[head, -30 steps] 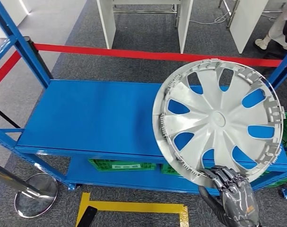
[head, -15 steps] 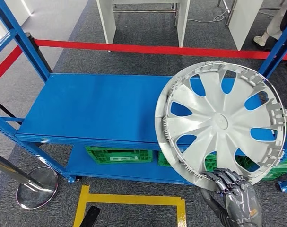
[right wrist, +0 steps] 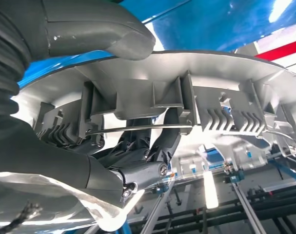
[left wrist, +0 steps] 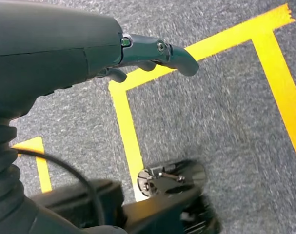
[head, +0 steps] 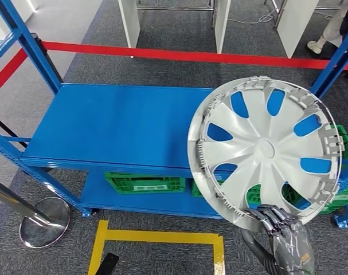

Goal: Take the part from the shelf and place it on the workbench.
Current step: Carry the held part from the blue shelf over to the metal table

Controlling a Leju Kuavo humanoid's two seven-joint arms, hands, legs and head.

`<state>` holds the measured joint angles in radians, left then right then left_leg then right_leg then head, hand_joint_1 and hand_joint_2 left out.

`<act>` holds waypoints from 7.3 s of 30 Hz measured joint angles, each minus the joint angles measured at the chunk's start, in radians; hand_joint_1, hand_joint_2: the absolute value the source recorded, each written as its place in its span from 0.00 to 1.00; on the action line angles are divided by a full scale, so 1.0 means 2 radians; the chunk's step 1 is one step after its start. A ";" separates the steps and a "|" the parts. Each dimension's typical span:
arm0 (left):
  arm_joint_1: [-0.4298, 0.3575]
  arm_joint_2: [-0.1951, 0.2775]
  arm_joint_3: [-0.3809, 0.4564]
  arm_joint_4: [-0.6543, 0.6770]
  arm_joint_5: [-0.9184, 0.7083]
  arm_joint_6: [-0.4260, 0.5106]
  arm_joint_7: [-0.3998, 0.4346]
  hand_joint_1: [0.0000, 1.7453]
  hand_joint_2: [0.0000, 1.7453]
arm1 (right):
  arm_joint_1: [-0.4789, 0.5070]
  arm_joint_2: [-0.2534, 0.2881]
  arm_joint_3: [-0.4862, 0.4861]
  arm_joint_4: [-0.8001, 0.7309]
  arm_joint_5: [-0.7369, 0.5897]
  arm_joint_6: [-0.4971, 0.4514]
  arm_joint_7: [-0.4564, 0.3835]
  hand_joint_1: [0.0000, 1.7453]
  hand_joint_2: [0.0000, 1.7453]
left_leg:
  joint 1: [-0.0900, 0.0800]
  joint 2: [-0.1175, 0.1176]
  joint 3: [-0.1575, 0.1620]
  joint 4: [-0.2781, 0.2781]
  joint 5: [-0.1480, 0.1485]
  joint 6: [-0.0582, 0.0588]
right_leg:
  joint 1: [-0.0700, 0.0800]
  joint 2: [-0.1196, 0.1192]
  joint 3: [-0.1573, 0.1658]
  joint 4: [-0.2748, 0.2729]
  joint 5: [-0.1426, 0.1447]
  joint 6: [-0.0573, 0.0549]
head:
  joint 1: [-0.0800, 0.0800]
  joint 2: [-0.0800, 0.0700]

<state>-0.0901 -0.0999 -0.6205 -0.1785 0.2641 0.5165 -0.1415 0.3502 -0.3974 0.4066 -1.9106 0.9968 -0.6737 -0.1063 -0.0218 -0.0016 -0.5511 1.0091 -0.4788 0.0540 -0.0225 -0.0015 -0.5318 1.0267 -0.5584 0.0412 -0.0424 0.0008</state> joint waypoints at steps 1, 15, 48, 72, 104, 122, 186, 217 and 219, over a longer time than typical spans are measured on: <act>-0.001 0.000 0.000 0.000 0.000 0.000 0.000 0.00 1.00 | 0.000 0.000 0.000 0.000 0.000 0.000 0.000 1.00 1.00 | 0.002 0.001 0.002 -0.008 0.001 0.001 | 0.000 0.000 -0.008 0.015 -0.010 0.001 | 0.001 0.000; 0.001 0.001 0.000 0.000 0.004 -0.002 0.003 0.00 1.00 | 0.002 0.001 0.003 0.004 -0.004 0.000 0.001 1.00 1.00 | 0.001 0.000 -0.018 0.024 -0.012 -0.021 | -0.005 0.000 -0.019 0.013 0.016 -0.002 | 0.002 0.000; -0.002 -0.001 0.000 0.001 0.004 -0.011 0.009 0.00 1.00 | 0.000 0.002 0.007 0.007 -0.031 0.001 -0.001 1.00 1.00 | 0.004 0.000 -0.067 0.055 -0.013 -0.028 | -0.001 -0.003 0.021 -0.020 0.004 -0.015 | -0.001 0.000; -0.009 0.000 -0.005 0.001 -0.016 -0.007 0.024 0.00 1.00 | 0.004 -0.001 0.009 0.010 -0.011 0.002 0.010 1.00 1.00 | 0.003 -0.031 -0.001 0.000 -0.006 -0.009 | -0.001 0.032 -0.005 0.003 0.015 -0.001 | -0.002 0.000; -0.020 -0.015 -0.010 0.001 -0.024 -0.003 0.022 0.00 1.00 | 0.004 -0.031 0.021 -0.003 0.019 0.008 0.044 1.00 1.00 | 0.001 -0.058 -0.023 0.012 0.006 -0.011 | -0.002 0.039 -0.005 0.004 0.008 -0.003 | -0.006 0.000; -0.019 -0.015 -0.010 0.000 -0.034 -0.003 0.027 0.00 1.00 | 0.002 -0.040 0.031 -0.006 0.023 0.008 0.045 1.00 1.00 | 0.000 0.023 -0.016 -0.001 0.007 -0.014 | -0.001 -0.062 0.000 -0.002 0.003 -0.002 | -0.013 0.000; -0.023 -0.015 -0.010 0.000 -0.049 -0.006 0.035 0.00 1.00 | -0.001 -0.056 0.044 -0.008 0.031 0.006 0.048 1.00 1.00 | -0.005 0.003 -0.020 -0.002 0.017 0.000 | -0.002 -0.021 -0.014 0.059 -0.036 0.001 | -0.008 0.000; -0.027 -0.015 -0.010 0.000 -0.054 -0.008 0.042 0.00 1.00 | -0.004 -0.058 0.046 -0.007 0.037 0.005 0.045 1.00 1.00 | 0.000 0.001 -0.026 0.003 0.018 -0.001 | -0.003 -0.010 -0.024 0.073 -0.040 0.002 | -0.006 0.000; -0.027 -0.017 -0.010 0.000 -0.055 -0.009 0.042 0.00 1.00 | -0.004 -0.058 0.047 -0.007 0.040 0.005 0.044 1.00 1.00 | 0.001 -0.013 -0.024 0.003 0.016 0.000 | -0.003 0.000 -0.065 0.131 -0.053 0.003 | -0.005 0.000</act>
<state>-0.1440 -0.1335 -0.6415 -0.1781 0.1545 0.4992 -0.0568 0.3431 -0.5142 0.5014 -1.9245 1.0761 -0.6630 -0.0179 -0.0205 -0.0268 -0.5990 1.0155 -0.4463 0.0548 -0.0276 -0.0009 -0.6611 1.2895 -0.6649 0.0475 -0.0516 0.0008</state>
